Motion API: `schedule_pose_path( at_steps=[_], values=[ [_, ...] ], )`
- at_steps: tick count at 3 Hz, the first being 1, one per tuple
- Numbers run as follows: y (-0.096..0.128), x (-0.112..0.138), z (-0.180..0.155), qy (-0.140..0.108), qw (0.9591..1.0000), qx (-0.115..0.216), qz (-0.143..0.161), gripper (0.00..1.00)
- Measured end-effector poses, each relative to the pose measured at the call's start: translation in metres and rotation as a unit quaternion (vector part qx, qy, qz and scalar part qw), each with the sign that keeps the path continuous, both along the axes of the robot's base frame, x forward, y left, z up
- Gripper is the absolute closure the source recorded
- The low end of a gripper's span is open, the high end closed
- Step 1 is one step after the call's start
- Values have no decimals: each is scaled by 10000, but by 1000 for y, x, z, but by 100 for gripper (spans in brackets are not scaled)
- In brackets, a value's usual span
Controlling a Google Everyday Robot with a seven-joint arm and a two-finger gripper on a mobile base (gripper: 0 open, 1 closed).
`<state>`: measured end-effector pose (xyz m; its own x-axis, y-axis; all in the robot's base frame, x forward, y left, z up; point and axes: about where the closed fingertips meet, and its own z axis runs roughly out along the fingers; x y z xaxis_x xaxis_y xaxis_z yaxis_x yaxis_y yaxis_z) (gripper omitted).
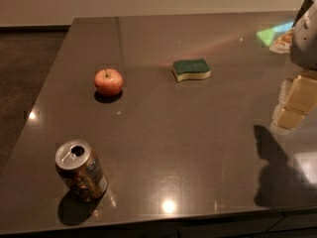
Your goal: Pick orange can
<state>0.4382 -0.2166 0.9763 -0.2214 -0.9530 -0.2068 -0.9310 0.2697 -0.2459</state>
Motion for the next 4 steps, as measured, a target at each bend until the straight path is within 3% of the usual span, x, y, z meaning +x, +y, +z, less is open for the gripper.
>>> schedule_pose_path(
  at_steps=[1, 2, 3, 4],
  values=[
    [4, 5, 1, 3, 10000, 63, 28, 0],
    [41, 23, 1, -90, 9978, 537, 371, 0],
    [96, 28, -2, -141, 9891, 1163, 888, 0],
    [155, 23, -10, -91, 9749, 1708, 1427, 0]
  ],
)
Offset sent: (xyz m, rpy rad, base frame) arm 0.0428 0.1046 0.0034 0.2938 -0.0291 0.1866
